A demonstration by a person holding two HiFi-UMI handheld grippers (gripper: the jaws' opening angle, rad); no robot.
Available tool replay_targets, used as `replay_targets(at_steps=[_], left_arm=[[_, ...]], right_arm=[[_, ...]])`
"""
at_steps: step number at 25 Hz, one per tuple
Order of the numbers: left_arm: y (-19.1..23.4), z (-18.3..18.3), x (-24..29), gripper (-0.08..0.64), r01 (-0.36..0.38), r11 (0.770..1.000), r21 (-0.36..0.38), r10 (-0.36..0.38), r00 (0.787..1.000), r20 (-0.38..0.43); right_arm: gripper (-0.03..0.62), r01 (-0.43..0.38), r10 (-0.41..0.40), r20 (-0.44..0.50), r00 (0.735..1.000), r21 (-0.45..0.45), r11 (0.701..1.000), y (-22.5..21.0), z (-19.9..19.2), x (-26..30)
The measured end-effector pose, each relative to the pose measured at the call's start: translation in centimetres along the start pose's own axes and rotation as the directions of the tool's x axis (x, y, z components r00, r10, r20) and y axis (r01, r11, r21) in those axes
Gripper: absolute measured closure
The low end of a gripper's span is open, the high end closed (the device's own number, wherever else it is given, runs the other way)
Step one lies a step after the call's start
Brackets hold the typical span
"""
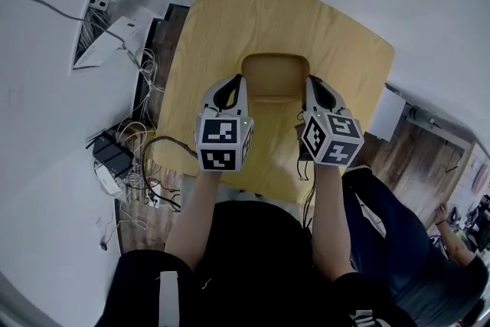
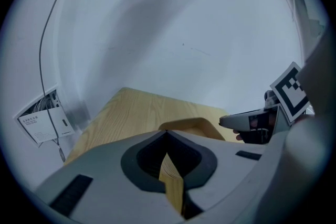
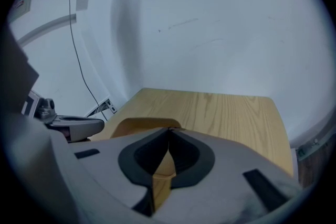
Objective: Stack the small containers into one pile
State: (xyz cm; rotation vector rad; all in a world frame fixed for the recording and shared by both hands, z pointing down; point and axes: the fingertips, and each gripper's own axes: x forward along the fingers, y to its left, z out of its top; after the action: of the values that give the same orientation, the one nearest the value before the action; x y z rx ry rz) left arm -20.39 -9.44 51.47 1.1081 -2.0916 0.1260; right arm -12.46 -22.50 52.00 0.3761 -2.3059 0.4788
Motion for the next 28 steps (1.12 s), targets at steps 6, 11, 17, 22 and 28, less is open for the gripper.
replay_targets(at_steps=[6,11,17,22,28], left_arm=[[-1.6,1.4,-2.5,0.558,0.029,0.999,0.022,-0.03,0.998,0.063],[-2.9,2.7,-5.0,0.558,0.03,0.999,0.037,-0.034,0.993,0.112],[-4.4,5.5,-7.7,0.558,0.029,0.996,0.08,-0.044,0.981,0.188],[-6.3,7.1,-9.6,0.558,0.043,0.99,0.136,-0.071,0.974,0.213],[-8.4,9.8,-10.8,0.558,0.092,0.982,0.166,-0.132,0.959,0.25]], right_arm=[[0.584,-0.054,0.055,0.059,0.997,-0.017,0.998,1.5,0.3,-2.4],[0.584,-0.105,0.105,0.145,0.984,-0.008,0.994,2.6,1.1,-5.1],[0.584,-0.179,0.175,0.28,0.944,-0.013,0.984,4.7,3.7,-8.2],[0.586,-0.232,0.215,0.378,0.901,0.001,0.973,5.6,5.0,-11.2],[0.586,-0.24,0.199,0.494,0.846,0.019,0.971,4.9,7.3,-14.7]])
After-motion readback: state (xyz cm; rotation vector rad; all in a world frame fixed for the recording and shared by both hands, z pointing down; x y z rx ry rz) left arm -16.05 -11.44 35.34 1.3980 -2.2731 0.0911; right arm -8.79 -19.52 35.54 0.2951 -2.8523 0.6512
